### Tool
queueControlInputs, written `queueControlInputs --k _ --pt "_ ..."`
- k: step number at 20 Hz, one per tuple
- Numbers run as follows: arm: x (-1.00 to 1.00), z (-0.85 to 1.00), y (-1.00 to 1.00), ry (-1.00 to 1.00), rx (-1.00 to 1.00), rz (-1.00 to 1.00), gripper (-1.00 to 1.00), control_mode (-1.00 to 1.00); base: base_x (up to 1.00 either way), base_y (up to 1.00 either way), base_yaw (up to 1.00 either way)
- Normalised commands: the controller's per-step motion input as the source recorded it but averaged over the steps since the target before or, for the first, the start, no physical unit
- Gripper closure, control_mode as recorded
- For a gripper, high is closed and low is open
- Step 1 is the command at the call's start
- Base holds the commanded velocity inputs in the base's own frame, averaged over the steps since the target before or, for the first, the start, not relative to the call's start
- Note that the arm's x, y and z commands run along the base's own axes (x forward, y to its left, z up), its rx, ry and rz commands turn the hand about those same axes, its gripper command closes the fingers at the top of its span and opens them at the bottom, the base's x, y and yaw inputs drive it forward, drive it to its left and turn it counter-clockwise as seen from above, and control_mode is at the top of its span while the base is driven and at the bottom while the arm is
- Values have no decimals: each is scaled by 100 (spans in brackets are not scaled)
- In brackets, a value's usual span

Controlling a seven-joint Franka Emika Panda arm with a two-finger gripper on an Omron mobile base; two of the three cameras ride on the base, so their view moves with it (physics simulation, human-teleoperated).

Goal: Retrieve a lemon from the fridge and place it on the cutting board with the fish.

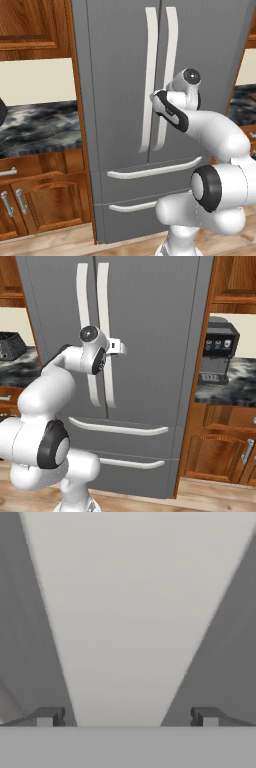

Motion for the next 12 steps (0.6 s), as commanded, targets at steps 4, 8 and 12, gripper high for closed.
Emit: queueControlInputs --k 4,8,12 --pt "42 0 0 0 0 0 -100 -100 0 0 0" --pt "48 0 0 -1 0 0 -100 -100 0 0 0" --pt "41 0 0 -1 0 0 100 -100 0 0 0"
